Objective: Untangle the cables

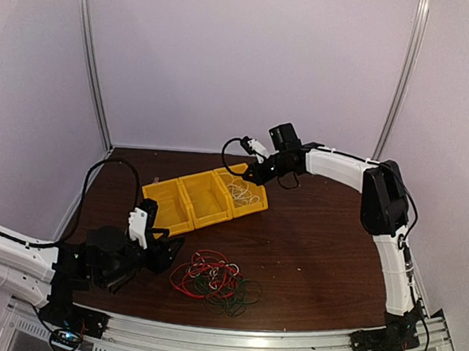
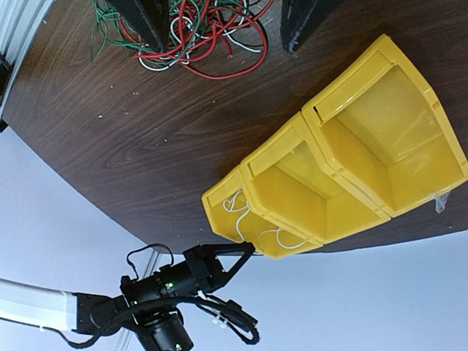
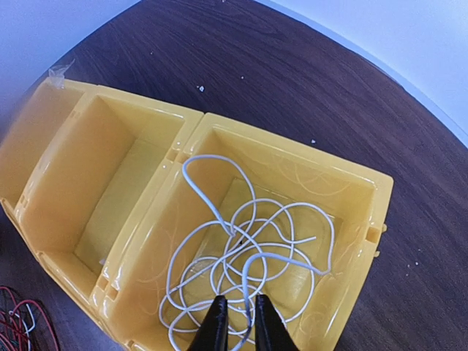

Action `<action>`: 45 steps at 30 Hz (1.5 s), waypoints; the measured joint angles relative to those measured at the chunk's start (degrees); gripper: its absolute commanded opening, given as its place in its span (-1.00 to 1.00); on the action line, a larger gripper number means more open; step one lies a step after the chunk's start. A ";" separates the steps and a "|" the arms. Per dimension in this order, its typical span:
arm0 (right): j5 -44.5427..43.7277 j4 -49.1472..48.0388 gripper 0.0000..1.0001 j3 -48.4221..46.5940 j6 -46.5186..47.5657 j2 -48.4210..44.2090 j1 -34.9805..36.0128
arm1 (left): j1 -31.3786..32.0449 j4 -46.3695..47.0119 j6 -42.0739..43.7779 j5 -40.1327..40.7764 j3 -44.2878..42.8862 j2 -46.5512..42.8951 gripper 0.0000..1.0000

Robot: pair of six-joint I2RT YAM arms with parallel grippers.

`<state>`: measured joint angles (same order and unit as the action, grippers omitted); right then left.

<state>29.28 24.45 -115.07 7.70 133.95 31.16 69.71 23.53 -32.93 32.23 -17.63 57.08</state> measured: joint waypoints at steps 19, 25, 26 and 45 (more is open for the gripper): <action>-3.52 0.02 -0.24 16.90 0.76 -23.50 0.00 | 0.00 -1.75 -2.32 1.03 -0.37 3.96 0.29; 0.74 -0.76 -0.40 26.99 4.02 -33.18 0.02 | 0.00 -2.78 -2.21 1.01 -2.91 7.19 0.30; 1.84 -0.70 -0.43 29.33 4.74 -34.42 0.07 | 0.00 -2.86 -2.14 0.94 -3.48 8.07 0.29; 12.13 1.05 -0.56 49.20 9.88 -33.35 8.92 | -7.06 -1.75 -5.16 -19.23 -10.47 27.41 0.01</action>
<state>41.41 25.50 -65.87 17.58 100.60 40.07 62.65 21.78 -38.09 12.99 -28.10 84.49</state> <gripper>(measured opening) 0.221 0.523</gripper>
